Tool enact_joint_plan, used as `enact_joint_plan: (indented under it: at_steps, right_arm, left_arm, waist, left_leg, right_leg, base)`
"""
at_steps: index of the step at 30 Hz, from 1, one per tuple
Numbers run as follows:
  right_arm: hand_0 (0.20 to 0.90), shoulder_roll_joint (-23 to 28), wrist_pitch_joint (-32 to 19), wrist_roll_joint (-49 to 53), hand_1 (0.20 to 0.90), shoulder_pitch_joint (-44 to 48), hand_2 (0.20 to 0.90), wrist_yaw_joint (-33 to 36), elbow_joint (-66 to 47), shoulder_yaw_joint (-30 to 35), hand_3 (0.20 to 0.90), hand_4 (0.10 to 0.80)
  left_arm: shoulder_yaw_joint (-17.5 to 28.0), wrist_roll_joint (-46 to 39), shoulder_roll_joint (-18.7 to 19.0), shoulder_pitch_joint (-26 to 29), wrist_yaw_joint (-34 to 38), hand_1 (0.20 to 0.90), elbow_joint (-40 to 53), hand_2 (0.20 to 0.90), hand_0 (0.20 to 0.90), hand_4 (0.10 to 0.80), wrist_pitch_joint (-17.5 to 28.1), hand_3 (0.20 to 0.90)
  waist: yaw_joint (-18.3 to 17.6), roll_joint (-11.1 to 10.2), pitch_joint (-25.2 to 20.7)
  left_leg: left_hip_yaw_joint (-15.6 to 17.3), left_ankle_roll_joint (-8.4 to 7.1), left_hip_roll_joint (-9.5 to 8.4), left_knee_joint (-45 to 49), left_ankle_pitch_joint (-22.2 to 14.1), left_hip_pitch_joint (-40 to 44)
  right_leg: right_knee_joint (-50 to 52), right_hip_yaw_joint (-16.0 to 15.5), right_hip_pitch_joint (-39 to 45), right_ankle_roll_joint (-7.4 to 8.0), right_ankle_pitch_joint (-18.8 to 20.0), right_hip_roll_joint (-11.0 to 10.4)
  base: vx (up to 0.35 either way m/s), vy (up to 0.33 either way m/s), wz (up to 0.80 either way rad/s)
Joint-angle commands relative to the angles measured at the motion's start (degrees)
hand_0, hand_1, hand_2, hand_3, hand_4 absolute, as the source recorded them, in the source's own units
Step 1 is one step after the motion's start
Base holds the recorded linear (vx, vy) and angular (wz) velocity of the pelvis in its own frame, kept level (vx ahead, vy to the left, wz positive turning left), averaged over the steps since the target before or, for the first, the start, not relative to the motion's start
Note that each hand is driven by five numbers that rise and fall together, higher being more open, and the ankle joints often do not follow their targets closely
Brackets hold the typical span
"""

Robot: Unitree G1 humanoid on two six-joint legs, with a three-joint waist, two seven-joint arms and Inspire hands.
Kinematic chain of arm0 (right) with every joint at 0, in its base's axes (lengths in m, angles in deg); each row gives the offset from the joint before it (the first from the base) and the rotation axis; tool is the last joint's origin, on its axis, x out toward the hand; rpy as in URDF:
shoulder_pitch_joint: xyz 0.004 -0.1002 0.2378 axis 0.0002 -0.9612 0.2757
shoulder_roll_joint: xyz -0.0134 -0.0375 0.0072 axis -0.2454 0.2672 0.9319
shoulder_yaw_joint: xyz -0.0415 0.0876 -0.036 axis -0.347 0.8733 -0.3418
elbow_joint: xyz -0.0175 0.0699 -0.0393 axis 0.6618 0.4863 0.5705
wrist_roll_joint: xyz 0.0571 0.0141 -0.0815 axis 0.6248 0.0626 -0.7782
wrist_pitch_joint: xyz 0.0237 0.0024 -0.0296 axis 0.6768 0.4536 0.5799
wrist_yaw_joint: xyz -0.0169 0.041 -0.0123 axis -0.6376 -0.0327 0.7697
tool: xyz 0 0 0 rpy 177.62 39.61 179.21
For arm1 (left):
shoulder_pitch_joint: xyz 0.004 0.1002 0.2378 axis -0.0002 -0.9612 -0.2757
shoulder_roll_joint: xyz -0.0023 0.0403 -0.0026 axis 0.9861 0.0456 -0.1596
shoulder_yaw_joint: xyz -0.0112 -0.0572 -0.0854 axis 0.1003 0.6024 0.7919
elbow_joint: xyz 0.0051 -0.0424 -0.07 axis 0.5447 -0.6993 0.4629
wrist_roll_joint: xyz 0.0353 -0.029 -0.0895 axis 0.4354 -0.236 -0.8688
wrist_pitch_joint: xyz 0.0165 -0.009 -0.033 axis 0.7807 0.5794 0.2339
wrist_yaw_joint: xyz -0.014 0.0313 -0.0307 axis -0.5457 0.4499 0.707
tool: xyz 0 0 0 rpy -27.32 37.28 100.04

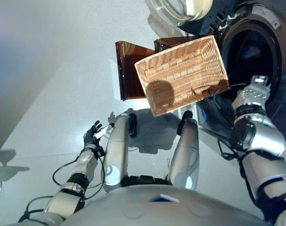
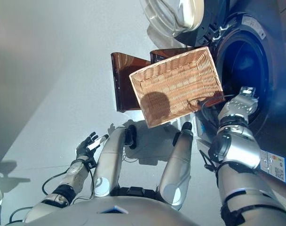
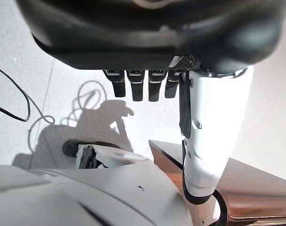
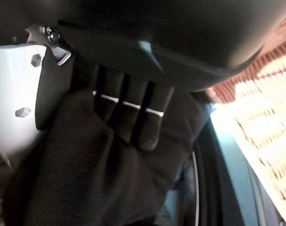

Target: Pick up the clothes and place them into the washing machine

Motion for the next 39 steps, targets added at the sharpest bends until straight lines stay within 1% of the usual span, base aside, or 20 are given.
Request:
enact_joint_plan:
  at_steps: [1, 2, 3, 7, 17, 18, 19, 20, 31, 35, 39]
  right_arm:
    - [0.200, 16.51, -2.64, -11.40, 0.200, 6.29, 0.200, 0.23, -1.76, -6.67, 0.200, 0.300]
    - [0.200, 16.72, -2.48, -11.57, 0.200, 6.62, 0.200, 0.39, -1.57, -6.91, 0.200, 0.300]
    - [0.200, 17.07, -1.71, -12.83, 0.200, 6.92, 0.200, 0.20, -1.49, -8.28, 0.200, 0.300]
    - [0.200, 15.24, -2.04, -12.12, 0.200, 7.80, 0.200, -0.52, -2.81, -9.32, 0.200, 0.300]
    - [0.200, 14.03, -5.57, -8.62, 0.200, 8.50, 0.200, 0.86, -3.91, -6.18, 0.200, 0.300]
    - [0.507, 13.84, -5.54, -8.88, 0.507, 8.70, 0.507, 1.44, -3.67, -6.18, 0.507, 0.520]
    - [0.842, 13.86, -5.54, -8.91, 0.842, 8.77, 0.842, 1.47, -3.64, -6.20, 0.842, 0.759]
    - [0.900, 13.64, -5.69, -8.72, 0.900, 8.93, 0.900, 1.70, -3.41, -6.27, 0.900, 0.800]
    - [0.900, 13.22, -3.17, -9.25, 0.900, 8.55, 0.900, 1.23, -0.21, -7.41, 0.900, 0.800]
    - [0.900, 13.78, 1.41, -12.70, 0.900, 8.35, 0.900, 0.15, 2.08, -10.74, 0.900, 0.800]
    - [0.900, 13.84, 3.25, -14.55, 0.900, 7.61, 0.900, -1.16, 2.62, -12.24, 0.900, 0.800]
  left_arm:
    - [-0.73, 1.83, 2.85, -2.84, 1.35, 0.900, 0.16, 0.900, 0.900, 0.800, 1.37, 0.900]
    - [-0.71, 1.84, 2.70, -2.91, 1.37, 0.900, 0.25, 0.900, 0.900, 0.800, 1.37, 0.900]
    - [-0.47, 1.80, 2.90, -2.88, 1.53, 0.900, 0.21, 0.900, 0.900, 0.800, 1.36, 0.900]
    - [-0.57, 1.56, 2.75, -3.02, 1.83, 0.900, 0.42, 0.900, 0.900, 0.800, 1.51, 0.900]
    - [-0.46, 1.08, 2.60, -3.35, 2.44, 0.900, 0.80, 0.900, 0.900, 0.800, 1.38, 0.900]
    - [-0.51, 1.02, 2.59, -3.35, 2.63, 0.900, 0.86, 0.900, 0.900, 0.800, 1.40, 0.900]
    - [-0.50, 1.02, 2.59, -3.32, 2.65, 0.900, 0.85, 0.900, 0.900, 0.800, 1.40, 0.900]
    - [-0.58, 0.99, 2.60, -3.29, 2.76, 0.900, 0.83, 0.900, 0.900, 0.800, 1.36, 0.900]
    - [-0.13, 0.93, 2.86, -3.16, 3.14, 0.900, -0.06, 0.900, 0.900, 0.800, 1.15, 0.900]
    - [0.38, 1.05, 3.07, -2.97, 2.96, 0.900, -0.40, 0.900, 0.900, 0.800, 1.02, 0.900]
    - [0.72, 0.97, 3.01, -3.02, 2.59, 0.900, -0.77, 0.900, 0.900, 0.800, 0.99, 0.900]
  waist:
    - [0.35, 0.12, -2.85]
    - [0.24, 0.15, -2.49]
    - [0.38, -0.06, -2.84]
    - [0.22, -0.24, -2.56]
    - [0.18, 0.33, -2.74]
    - [0.13, 0.32, -2.73]
    - [0.13, 0.31, -2.72]
    - [0.13, 0.28, -2.70]
    - [-0.02, -0.17, -3.00]
    - [-0.04, -0.74, -2.75]
    - [-0.21, -1.14, -2.46]
  left_leg:
    - [-3.05, -6.55, 3.22, -5.04, 1.46, 2.85]
    - [-2.98, -6.46, 3.06, -5.07, 2.58, 2.31]
    - [-3.00, -6.57, 3.29, -5.23, 1.57, 2.87]
    - [-2.73, -6.55, 3.40, -5.02, 1.24, 2.92]
    - [-2.82, -6.63, 3.05, -4.29, 0.80, 1.91]
    - [-2.76, -6.60, 3.03, -4.44, 0.83, 1.98]
    - [-2.74, -6.60, 3.03, -4.47, 0.84, 2.00]
    - [-2.74, -6.59, 2.99, -4.52, 1.01, 1.93]
    - [-2.59, -6.57, 3.36, -4.25, 0.74, 2.22]
    - [-2.35, -6.52, 3.46, -4.85, 1.11, 2.67]
    - [-2.11, -6.48, 3.41, -5.98, 1.65, 3.46]
  right_leg:
    - [2.33, -1.07, 1.78, -4.93, -4.72, 1.18]
    - [1.96, -1.03, 1.35, -5.20, -3.57, 1.09]
    - [2.17, -1.03, 1.70, -4.95, -4.59, 1.23]
    - [2.19, -0.87, 1.58, -5.02, -4.85, 1.51]
    - [3.46, -1.01, 1.03, -5.11, -5.73, 1.47]
    - [3.40, -0.91, 1.01, -5.15, -5.67, 1.55]
    - [3.37, -0.90, 1.01, -5.16, -5.66, 1.55]
    - [3.35, -0.84, 0.87, -5.18, -5.45, 1.56]
    - [3.78, -0.83, 0.95, -5.37, -5.55, 1.98]
    - [2.98, -0.88, 1.37, -5.31, -4.91, 2.04]
    - [1.70, -0.76, 2.02, -5.34, -4.17, 2.05]
  base:
    - [-0.085, 0.014, 0.03]
    - [0.000, 0.000, 0.00]
    - [0.000, 0.000, 0.00]
    - [0.043, 0.002, -0.07]
    - [0.008, 0.000, -0.01]
    - [0.000, 0.000, 0.00]
    - [0.000, 0.000, 0.00]
    - [0.000, 0.000, 0.00]
    - [0.000, 0.000, 0.00]
    - [0.000, 0.000, 0.00]
    - [0.000, 0.000, 0.00]
